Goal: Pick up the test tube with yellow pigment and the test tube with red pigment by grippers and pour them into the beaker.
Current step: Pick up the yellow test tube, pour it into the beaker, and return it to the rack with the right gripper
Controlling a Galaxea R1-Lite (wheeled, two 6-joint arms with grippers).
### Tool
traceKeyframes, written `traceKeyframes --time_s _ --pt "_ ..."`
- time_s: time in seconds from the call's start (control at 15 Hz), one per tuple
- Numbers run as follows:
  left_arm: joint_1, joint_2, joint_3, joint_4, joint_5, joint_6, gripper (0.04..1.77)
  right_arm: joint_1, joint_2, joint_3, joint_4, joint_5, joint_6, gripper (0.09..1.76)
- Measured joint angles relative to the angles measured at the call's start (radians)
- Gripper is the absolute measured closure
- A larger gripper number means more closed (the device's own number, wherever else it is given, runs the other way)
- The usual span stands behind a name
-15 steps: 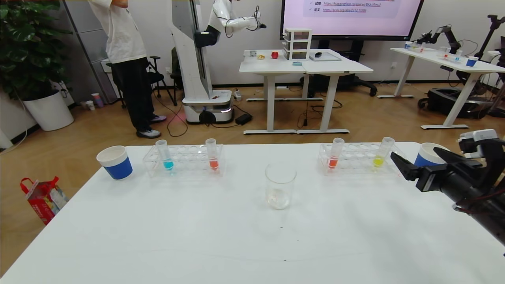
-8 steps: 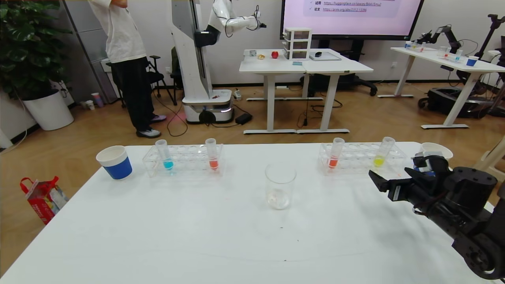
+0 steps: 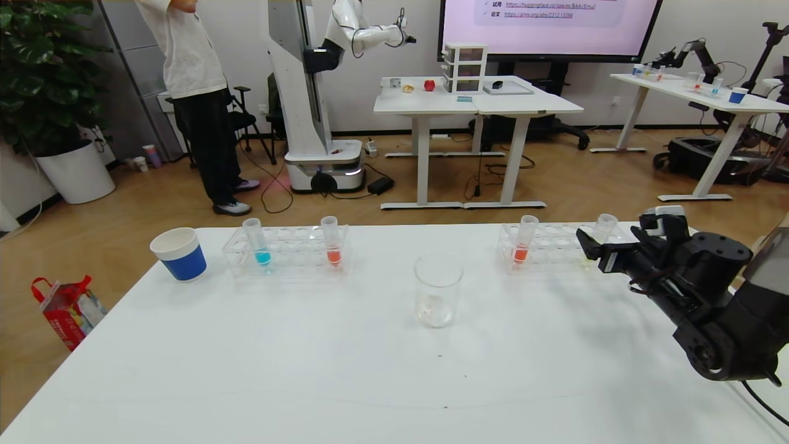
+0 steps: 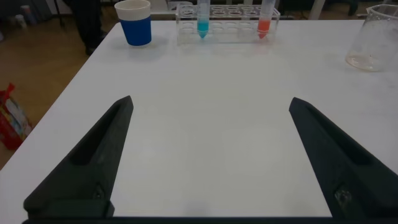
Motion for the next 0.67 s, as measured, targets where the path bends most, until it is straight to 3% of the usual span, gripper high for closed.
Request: traceKeyframes --time_s 0.27,0.67 --pt "0.000 0.000 0.000 0.000 0.000 0.000 0.06 -0.013 0.085 -0.141 0.000 0.013 -0.001 0.11" --pt "0.000 0.000 0.000 0.000 0.000 0.000 0.06 -0.017 0.162 -0.245 0.000 0.014 0.000 0.11"
